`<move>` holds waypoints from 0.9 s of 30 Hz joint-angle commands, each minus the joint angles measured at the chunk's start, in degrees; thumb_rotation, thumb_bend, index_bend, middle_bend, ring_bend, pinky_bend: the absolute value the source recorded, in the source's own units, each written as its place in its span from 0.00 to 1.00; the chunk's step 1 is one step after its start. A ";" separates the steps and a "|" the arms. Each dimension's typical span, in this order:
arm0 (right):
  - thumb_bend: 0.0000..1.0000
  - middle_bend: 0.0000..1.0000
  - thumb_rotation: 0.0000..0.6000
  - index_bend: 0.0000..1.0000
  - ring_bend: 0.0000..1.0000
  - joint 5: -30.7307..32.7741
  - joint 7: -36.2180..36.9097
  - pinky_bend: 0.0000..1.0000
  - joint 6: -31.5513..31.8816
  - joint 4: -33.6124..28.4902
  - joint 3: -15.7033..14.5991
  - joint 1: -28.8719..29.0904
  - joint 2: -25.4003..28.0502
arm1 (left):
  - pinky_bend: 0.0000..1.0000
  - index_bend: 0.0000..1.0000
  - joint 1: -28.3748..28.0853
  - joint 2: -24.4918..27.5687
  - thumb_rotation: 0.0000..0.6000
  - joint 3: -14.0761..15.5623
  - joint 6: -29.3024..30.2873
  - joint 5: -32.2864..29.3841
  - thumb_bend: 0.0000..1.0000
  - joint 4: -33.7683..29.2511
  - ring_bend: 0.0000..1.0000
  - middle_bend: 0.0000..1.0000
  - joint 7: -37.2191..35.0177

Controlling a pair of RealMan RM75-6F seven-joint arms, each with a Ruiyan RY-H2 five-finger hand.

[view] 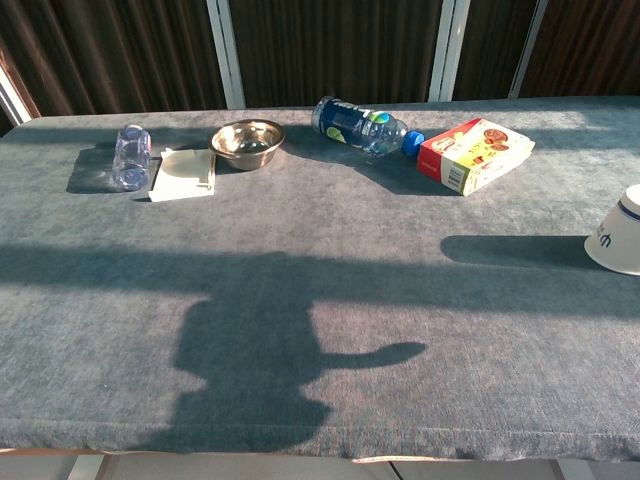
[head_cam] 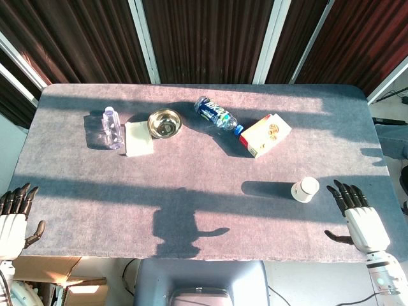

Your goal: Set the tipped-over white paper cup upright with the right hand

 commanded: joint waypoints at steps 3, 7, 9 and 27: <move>0.09 0.00 1.00 0.00 0.00 0.47 -0.45 0.13 1.70 0.35 0.76 -0.61 -0.84 | 0.08 0.06 0.05 -0.76 1.00 -0.26 0.63 0.32 0.38 0.71 0.00 0.00 0.04; 0.09 0.00 1.00 0.00 0.00 1.20 -0.19 0.13 2.26 0.97 1.64 -0.58 -1.38 | 0.08 0.06 0.01 -0.59 1.00 -0.17 0.40 0.41 0.38 0.53 0.00 0.00 -0.17; 0.09 0.00 1.00 0.00 0.00 1.11 0.74 0.13 2.15 1.85 2.09 -0.15 -1.68 | 0.08 0.06 0.01 -0.51 1.00 -0.21 0.54 0.59 0.38 0.42 0.00 0.00 -0.49; 0.09 0.19 1.00 0.18 0.15 7.44 8.59 0.23 -13.67 12.40 6.64 9.93 -4.77 | 0.09 0.07 0.25 0.68 1.00 0.24 0.47 1.57 0.37 0.17 0.00 0.00 -3.92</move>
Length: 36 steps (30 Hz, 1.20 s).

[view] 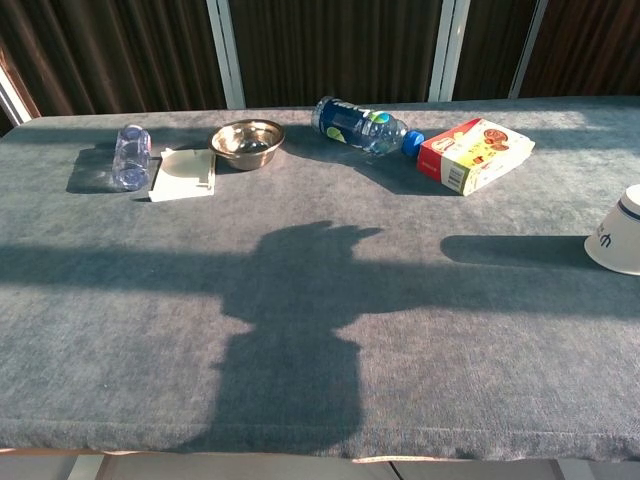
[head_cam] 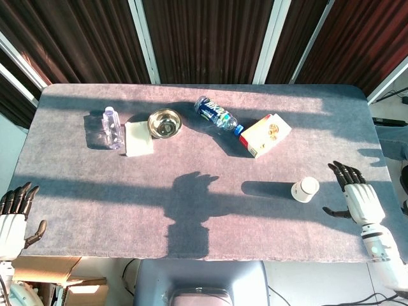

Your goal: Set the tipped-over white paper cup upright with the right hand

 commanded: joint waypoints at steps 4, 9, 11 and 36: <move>0.11 0.22 1.00 0.23 0.19 1.04 -1.05 0.27 -4.79 3.12 0.37 4.07 -1.98 | 0.09 0.08 0.09 0.22 1.00 0.11 -0.24 -0.18 0.37 -0.08 0.00 0.00 -0.29; 0.13 0.25 1.00 0.27 0.23 0.82 -1.42 0.30 -7.38 4.37 0.01 6.19 -3.59 | 0.09 0.08 0.07 0.38 1.00 0.32 -0.37 0.17 0.37 -0.20 0.00 0.00 -0.36; 0.13 0.26 1.00 0.28 0.24 0.84 -1.72 0.32 -7.79 4.91 -0.09 6.71 -4.33 | 0.09 0.08 0.06 0.40 1.00 0.33 -0.43 0.14 0.37 -0.20 0.00 0.00 -0.36; 0.40 0.41 1.00 0.49 0.46 5.67 -8.99 0.52 -11.17 10.92 0.10 10.21 -11.06 | 0.09 0.11 0.20 0.66 1.00 -0.07 -0.87 -1.19 0.37 -0.60 0.00 0.00 -0.74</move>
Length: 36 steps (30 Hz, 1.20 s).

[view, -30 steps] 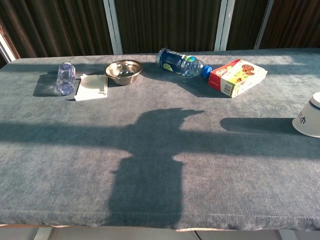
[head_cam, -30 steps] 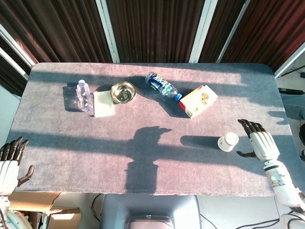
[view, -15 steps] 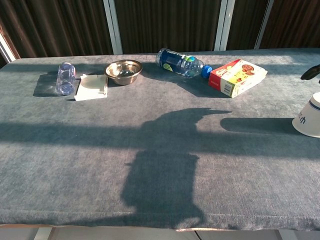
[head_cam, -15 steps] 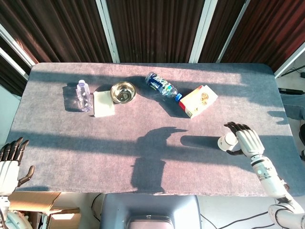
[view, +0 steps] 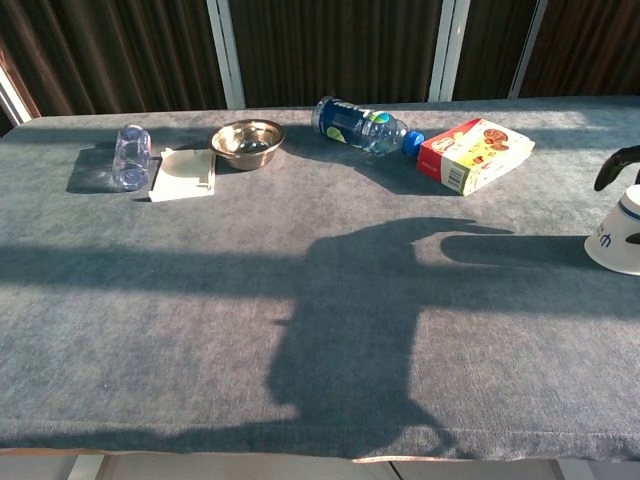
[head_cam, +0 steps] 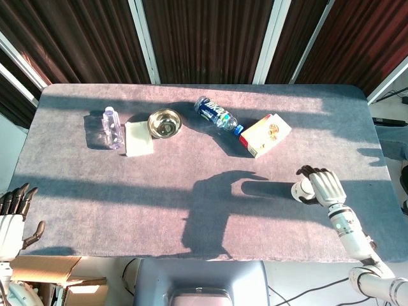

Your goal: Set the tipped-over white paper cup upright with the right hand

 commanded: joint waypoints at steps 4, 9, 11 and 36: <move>0.45 0.45 1.00 0.53 0.51 0.77 -2.34 0.56 1.03 0.67 -0.18 -0.28 -0.99 | 0.09 0.11 0.07 0.06 1.00 -0.15 -0.07 -0.39 0.37 -0.16 0.00 0.00 -0.12; 0.50 0.50 1.00 0.59 0.56 1.27 -4.35 0.61 2.14 1.18 -0.22 -0.60 -1.76 | 0.09 0.12 0.15 0.12 1.00 -0.21 -0.04 -0.60 0.38 -0.34 0.00 0.00 -0.10; 0.53 0.53 1.00 0.62 0.58 1.41 -4.74 0.63 2.92 1.52 -0.09 -0.82 -2.27 | 0.09 0.12 0.19 0.12 1.00 -0.28 0.00 -0.73 0.38 -0.38 0.00 0.00 -0.11; 0.65 0.60 1.00 0.68 0.61 -16.52 51.00 0.67 14.99 15.73 -4.18 2.37 -12.94 | 0.09 0.13 -0.01 0.05 1.00 -0.44 -0.85 -1.73 0.37 -0.80 0.00 0.00 1.00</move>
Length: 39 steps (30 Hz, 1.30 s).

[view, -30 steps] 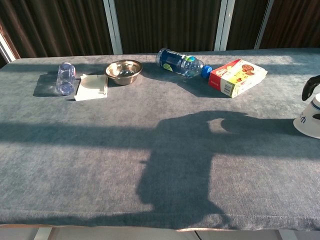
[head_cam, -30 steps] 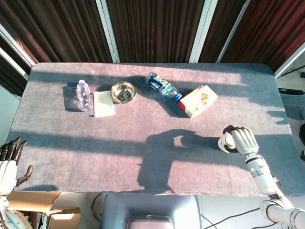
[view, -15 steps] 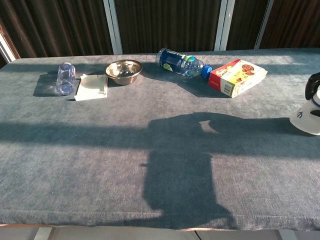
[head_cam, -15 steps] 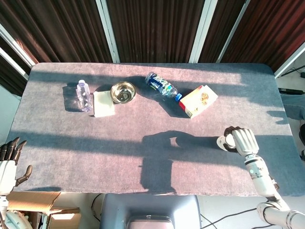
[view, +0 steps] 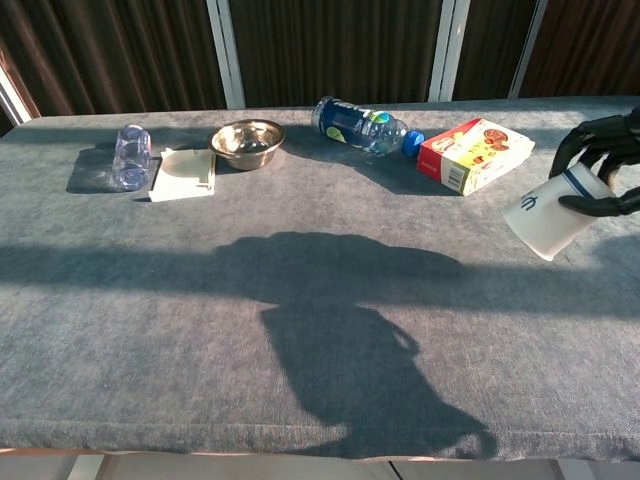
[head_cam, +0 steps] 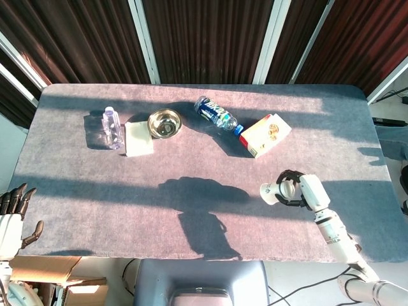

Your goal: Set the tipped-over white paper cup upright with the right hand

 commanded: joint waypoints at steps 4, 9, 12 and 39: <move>0.65 0.60 1.00 0.65 0.59 -4.86 16.88 0.65 -0.43 11.92 -3.25 3.55 -6.86 | 0.09 0.13 -0.02 -0.02 1.00 0.05 -0.07 0.02 0.37 0.00 0.00 0.00 0.20; 0.65 0.60 1.00 0.63 0.55 -5.62 17.29 0.62 -0.26 17.46 -4.70 3.72 -8.56 | 0.09 0.13 0.11 0.12 1.00 -0.02 0.07 -0.12 0.37 -0.07 0.00 0.00 -0.15; 0.65 0.57 1.00 0.61 0.52 -5.48 16.57 0.60 -0.40 18.71 -5.18 3.55 -8.21 | 0.09 0.13 0.17 0.13 1.00 -0.13 0.18 -0.29 0.37 -0.22 0.00 0.00 -0.20; 0.34 0.19 1.00 0.18 0.05 4.17 -18.77 0.13 -17.38 -4.73 -4.84 5.89 8.26 | 0.09 0.13 0.23 0.26 1.00 0.06 0.14 0.03 0.37 -0.50 0.00 0.00 -0.16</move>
